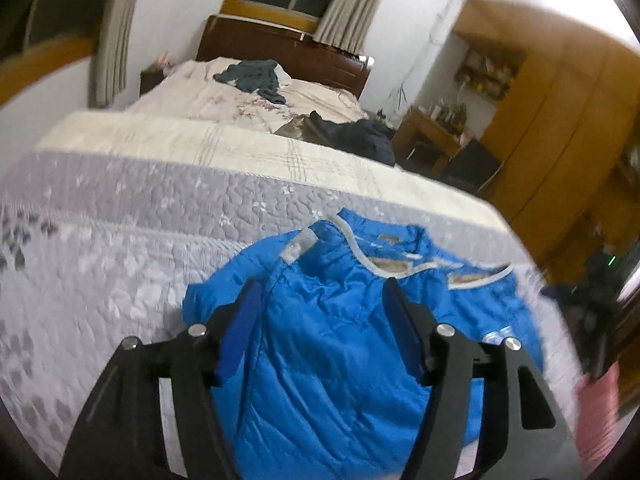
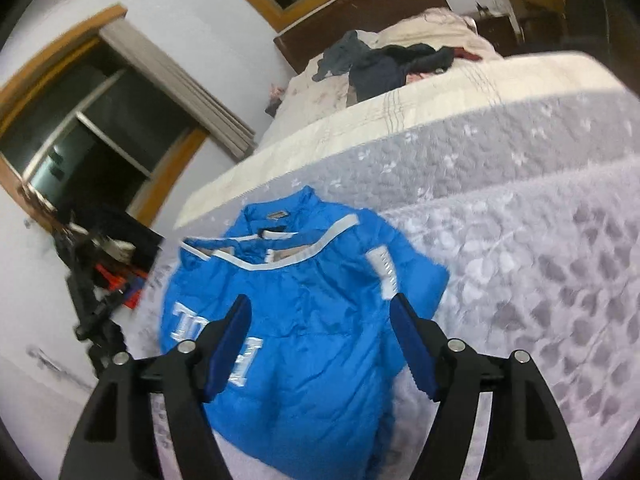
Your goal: Fold small clothes
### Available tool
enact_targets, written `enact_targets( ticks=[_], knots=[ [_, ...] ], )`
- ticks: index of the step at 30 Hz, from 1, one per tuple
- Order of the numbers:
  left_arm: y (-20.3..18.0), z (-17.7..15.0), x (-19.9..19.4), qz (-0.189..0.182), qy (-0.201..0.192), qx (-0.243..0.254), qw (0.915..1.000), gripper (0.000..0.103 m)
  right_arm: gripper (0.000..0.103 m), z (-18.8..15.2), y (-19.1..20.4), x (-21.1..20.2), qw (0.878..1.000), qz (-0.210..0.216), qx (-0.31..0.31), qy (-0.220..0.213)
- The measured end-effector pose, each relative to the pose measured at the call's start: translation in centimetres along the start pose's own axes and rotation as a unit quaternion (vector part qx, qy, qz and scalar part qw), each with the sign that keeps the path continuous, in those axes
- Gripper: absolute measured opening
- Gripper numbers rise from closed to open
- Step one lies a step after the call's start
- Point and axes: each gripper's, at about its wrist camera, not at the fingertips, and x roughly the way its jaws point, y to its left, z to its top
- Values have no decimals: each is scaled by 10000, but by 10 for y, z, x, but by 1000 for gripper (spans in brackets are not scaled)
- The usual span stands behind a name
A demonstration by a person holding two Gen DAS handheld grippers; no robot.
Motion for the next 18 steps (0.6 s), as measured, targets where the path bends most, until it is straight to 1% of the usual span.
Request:
enact_targets(
  ticks=[3,5,8,11,13,14,15,16,17,18],
  knots=[
    [-5,2,26,43,273,133,9995,65,75,5,1,14,9997,-75,-170,140],
    [-5,1,43,108,410,166,9990,65,76,5,3,27,9989,-237,-330,254],
    [-6,2,65,318,552,337,9974,65,76,7,3,46,9972,-403,-507,361],
    [-5,3,78,276,612,445,9968,70,77,10,3,63,9956,-513,-649,448],
    [-8,4,86,254,677,558,9958,73,74,9,4,72,9937,-610,-789,507],
    [-11,3,89,308,696,622,9952,73,65,8,6,76,9925,-683,-868,521],
    [-14,3,93,422,694,687,9943,69,53,7,8,80,9908,-805,-954,524],
    [-17,2,95,538,683,725,9936,63,45,6,10,84,9891,-900,-1047,510],
    [-18,2,97,695,696,758,9923,49,31,6,10,85,9895,-845,-1059,508],
    [-18,2,102,899,764,761,9901,35,22,6,11,85,9902,-775,-1053,485]
  ],
)
